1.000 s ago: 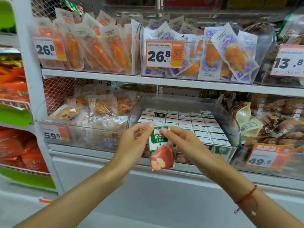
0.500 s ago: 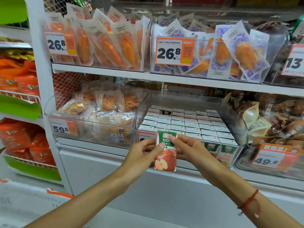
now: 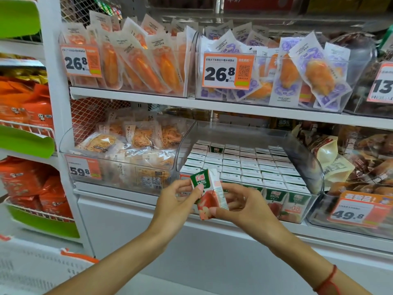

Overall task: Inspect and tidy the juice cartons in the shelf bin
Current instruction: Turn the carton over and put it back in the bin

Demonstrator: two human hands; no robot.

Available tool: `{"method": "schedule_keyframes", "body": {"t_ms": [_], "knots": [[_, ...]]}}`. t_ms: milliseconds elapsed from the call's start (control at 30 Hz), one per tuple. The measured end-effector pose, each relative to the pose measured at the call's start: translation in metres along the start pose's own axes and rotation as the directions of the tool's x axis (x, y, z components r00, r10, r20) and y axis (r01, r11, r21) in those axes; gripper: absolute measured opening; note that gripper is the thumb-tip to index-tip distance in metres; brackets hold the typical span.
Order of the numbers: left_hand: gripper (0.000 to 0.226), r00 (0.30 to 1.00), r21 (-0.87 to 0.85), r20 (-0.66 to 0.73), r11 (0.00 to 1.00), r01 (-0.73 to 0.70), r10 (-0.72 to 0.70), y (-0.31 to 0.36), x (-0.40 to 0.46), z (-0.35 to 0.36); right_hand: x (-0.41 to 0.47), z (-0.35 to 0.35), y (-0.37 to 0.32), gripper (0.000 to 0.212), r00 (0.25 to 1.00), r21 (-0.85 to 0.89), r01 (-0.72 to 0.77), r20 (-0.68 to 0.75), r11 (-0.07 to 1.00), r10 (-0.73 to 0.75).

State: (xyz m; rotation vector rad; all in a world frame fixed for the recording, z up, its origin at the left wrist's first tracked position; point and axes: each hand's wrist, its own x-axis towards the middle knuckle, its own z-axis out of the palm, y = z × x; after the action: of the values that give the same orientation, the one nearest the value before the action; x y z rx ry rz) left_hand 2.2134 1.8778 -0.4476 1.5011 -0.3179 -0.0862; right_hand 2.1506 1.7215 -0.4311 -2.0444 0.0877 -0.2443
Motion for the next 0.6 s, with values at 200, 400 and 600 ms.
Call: {"method": "schedule_keyframes", "body": {"t_ms": [200, 400, 600], "knots": [[0.021, 0.996, -0.059, 0.080, 0.997, 0.046, -0.042, -0.003, -0.001, -0.002, -0.006, 0.010, 0.004, 0.053, 0.986, -0.233, 0.123, -0.080, 0.965, -0.145], [0.017, 0.980, -0.068, 0.155, 0.988, 0.136, -0.124, -0.001, 0.005, -0.010, 0.000, -0.001, 0.000, 0.018, 0.999, 0.076, 0.051, -0.013, 0.996, -0.050], [0.030, 0.962, 0.077, 0.271, 0.997, 0.002, -0.023, 0.002, 0.004, -0.010, 0.004, -0.012, 0.003, 0.047, 0.994, 0.252, -0.063, 0.102, 0.966, 0.038]]}}
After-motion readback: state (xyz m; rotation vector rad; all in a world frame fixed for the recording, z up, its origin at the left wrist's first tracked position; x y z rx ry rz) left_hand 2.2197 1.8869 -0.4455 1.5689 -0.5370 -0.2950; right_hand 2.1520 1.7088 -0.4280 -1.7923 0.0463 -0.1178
